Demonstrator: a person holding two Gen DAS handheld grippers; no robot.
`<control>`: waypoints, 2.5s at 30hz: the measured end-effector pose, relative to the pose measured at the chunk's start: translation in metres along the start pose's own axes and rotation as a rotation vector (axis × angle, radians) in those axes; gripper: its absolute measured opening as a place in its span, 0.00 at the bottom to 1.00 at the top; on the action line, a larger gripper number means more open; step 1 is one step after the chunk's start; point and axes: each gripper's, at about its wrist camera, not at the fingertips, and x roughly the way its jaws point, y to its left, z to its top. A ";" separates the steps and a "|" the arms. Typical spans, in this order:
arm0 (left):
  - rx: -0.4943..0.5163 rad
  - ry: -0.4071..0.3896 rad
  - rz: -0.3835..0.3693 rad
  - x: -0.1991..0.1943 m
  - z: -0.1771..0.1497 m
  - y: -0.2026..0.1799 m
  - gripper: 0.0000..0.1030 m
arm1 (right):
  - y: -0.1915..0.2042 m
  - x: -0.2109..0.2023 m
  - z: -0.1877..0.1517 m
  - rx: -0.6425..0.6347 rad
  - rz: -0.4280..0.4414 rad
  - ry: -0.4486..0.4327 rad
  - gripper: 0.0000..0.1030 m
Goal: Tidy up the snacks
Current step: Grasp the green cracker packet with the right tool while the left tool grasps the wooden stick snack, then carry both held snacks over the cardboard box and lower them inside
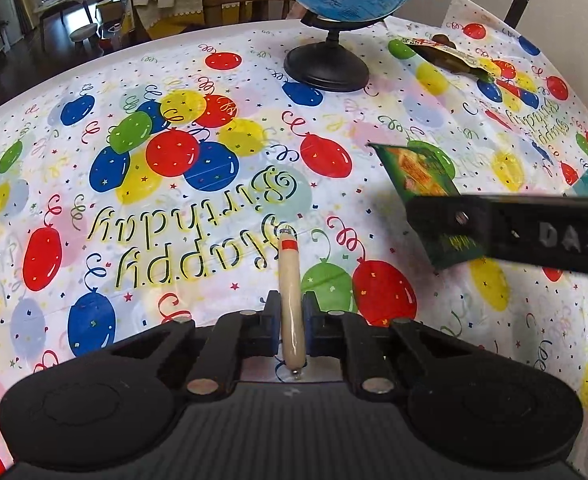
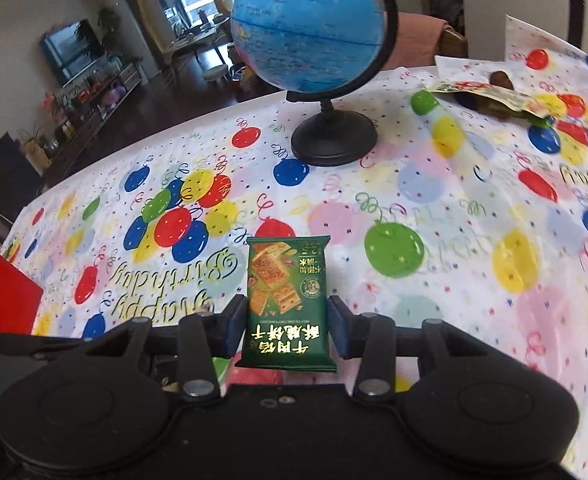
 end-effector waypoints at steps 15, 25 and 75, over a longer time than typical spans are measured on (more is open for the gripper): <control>-0.067 -0.013 0.032 -0.055 -0.018 0.024 0.10 | 0.018 -0.053 -0.032 0.079 0.007 -0.027 0.40; -0.156 -0.034 0.074 -0.099 -0.044 0.060 0.10 | 0.071 -0.089 -0.040 -0.007 0.034 -0.048 0.40; -0.376 -0.183 0.211 -0.258 -0.158 0.372 0.10 | 0.418 -0.028 -0.084 -0.336 0.127 0.008 0.40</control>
